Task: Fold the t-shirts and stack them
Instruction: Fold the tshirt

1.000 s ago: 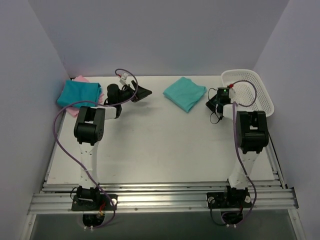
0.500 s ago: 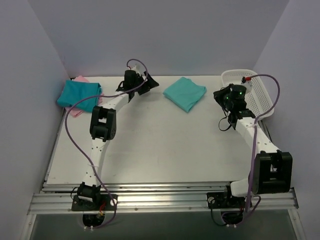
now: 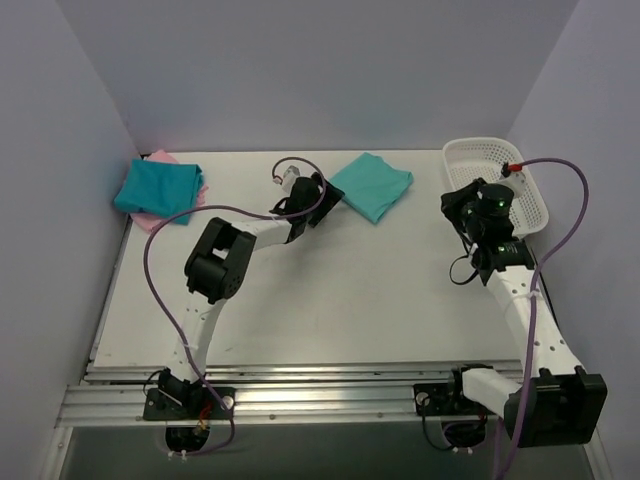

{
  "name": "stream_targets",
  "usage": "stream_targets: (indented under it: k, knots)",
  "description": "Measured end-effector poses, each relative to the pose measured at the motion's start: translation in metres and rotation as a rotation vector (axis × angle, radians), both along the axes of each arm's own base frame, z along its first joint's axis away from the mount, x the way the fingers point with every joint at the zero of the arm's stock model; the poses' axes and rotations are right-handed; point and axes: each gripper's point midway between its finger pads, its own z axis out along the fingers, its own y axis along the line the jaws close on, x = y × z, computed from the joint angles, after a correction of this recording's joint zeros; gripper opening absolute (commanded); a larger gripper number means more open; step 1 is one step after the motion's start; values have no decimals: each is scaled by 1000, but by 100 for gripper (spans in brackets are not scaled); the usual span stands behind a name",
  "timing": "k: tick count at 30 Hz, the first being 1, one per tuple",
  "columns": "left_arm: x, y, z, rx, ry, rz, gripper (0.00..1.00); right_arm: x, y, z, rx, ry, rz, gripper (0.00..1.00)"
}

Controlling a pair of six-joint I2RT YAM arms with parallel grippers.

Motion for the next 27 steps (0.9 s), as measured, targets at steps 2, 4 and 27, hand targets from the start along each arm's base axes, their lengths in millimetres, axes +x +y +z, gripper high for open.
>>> stream_targets:
  k: [2,4,27]
  knots:
    - [-1,-3,1,-42,-14,53,94,-8,-1,2,-11,0,2,1]
    - [-1,-5,2,-85,-29,100,94,-14,-2,4,-19,1,4,1]
    - [69,-84,-20,-235,-86,179,2,-48,-11,13,-115,12,21,4]
